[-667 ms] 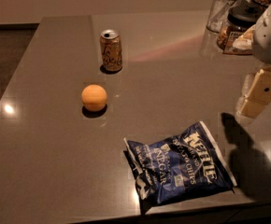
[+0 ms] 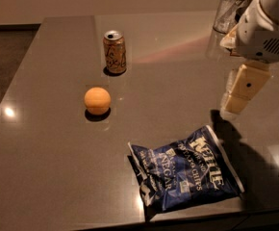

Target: Move orange near blue chip bag

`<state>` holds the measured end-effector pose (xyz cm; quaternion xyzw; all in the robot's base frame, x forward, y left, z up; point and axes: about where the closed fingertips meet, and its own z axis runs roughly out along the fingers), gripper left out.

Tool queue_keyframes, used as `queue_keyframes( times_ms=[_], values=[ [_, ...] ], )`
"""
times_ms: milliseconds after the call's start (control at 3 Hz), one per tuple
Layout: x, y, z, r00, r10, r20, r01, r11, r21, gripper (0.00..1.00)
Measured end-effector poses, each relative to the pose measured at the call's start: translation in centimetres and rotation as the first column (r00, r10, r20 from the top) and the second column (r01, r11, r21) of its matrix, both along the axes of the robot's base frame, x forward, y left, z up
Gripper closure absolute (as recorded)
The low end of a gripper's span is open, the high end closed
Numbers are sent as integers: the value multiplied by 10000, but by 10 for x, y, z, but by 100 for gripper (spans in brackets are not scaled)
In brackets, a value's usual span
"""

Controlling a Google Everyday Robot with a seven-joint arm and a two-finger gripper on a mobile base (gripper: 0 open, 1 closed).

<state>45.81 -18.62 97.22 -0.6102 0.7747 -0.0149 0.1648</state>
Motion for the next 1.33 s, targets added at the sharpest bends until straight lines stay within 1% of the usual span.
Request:
queue_keyframes(
  times_ms=[333, 667, 1000, 1333],
  values=[
    [15, 29, -6, 9993, 246, -267, -236, 9991, 364, 0],
    [31, 66, -16, 9969, 457, -636, -396, 9948, 938, 0],
    [42, 107, -28, 9917, 777, -1021, -624, 9874, 1453, 0],
    [45, 152, -37, 9849, 1163, -1282, -887, 9751, 2034, 0]
  ],
)
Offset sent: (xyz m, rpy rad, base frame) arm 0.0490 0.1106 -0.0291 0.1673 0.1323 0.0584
